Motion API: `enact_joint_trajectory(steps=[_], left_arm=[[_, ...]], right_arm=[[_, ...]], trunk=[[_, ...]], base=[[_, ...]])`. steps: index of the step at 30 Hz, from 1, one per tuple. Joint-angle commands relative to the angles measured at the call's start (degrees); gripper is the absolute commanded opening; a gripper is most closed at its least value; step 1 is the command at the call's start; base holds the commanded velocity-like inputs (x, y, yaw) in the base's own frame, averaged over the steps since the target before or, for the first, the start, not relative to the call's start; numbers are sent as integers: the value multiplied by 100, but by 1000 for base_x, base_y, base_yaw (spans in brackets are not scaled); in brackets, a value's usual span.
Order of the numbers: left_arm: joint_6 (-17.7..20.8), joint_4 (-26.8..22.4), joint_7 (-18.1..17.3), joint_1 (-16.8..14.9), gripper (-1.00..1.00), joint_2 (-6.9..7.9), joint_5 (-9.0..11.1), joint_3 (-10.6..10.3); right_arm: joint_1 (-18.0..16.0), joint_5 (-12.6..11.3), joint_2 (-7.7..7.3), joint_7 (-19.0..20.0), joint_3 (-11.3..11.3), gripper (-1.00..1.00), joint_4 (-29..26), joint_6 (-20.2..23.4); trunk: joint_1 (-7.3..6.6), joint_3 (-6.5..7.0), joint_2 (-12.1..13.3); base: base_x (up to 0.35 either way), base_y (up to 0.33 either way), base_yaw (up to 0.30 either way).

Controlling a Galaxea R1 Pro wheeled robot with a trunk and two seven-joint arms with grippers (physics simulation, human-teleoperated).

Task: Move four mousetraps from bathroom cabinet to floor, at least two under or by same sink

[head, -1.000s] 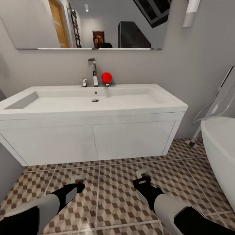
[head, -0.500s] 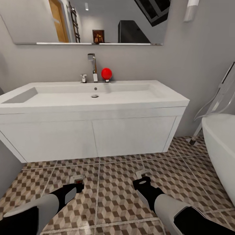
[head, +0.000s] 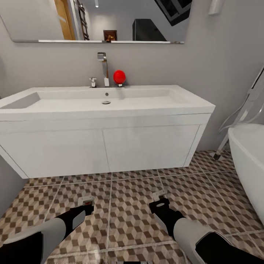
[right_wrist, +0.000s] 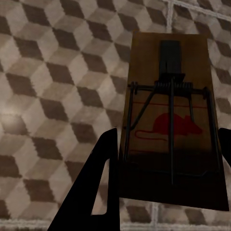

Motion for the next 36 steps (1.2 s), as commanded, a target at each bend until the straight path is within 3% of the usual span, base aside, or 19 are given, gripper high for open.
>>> enact_joint_trajectory(steps=[1,36], left_arm=[[22,-26,64,-3,-100,8,11,-40],[22,-9,64,-3,-100,17,11,-40]], right_arm=[[-2,-66,1,-11,48,-100,-8,29],[-2,-66,3,-11,46,-100,-6,20]], trunk=[[1,-27,-4],[91,-803,-50]], base=[[0,0,0],[0,0,0]])
